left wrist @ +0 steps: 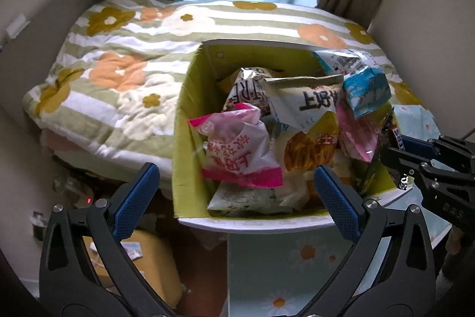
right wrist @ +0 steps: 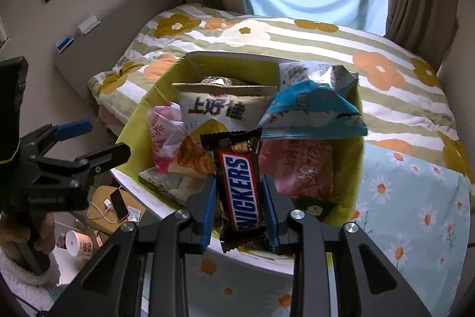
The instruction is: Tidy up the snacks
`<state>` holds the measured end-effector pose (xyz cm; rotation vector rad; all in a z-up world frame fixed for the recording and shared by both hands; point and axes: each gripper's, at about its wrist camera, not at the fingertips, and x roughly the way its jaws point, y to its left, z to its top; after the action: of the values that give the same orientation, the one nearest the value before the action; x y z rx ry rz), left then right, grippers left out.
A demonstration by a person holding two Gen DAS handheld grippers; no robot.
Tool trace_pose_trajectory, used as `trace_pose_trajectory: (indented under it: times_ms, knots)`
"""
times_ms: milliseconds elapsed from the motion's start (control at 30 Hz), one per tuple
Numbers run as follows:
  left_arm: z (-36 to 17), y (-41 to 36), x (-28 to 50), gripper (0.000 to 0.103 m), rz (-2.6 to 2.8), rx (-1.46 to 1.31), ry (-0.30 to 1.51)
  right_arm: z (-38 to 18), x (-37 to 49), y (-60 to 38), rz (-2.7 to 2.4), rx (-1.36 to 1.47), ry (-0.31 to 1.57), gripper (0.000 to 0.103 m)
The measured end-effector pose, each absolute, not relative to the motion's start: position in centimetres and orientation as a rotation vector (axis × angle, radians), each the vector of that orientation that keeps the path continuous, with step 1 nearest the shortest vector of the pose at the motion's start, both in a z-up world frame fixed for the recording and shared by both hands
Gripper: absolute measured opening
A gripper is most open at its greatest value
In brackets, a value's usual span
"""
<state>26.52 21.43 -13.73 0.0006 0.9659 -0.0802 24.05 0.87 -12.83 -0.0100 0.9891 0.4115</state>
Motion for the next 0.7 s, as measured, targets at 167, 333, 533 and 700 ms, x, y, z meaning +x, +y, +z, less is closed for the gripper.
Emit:
trace_pose_trajectory:
  times_ms: [167,333,533,700]
  knots:
    - [-13.6,22.2,26.2,0.103,-0.068,-0.04,0.962,-13.5,24.6,1.8,0.394,-0.014,1.005,0.047]
    - [-14.6,22.9,26.7,0.103,-0.074,-0.053,0.994,-13.2,24.0,1.3,0.375,0.007,0.976,0.102]
    - [-15.8,22.9,27.0,0.102,-0.094,-0.057,1.005,-13.2,23.7,0.5,0.301,0.025,0.985,0.102]
    - [-15.0,22.2,26.4,0.102,-0.102,-0.03,0.984,-12.6,22.9,-0.3,0.28,0.047,0.972,0.102]
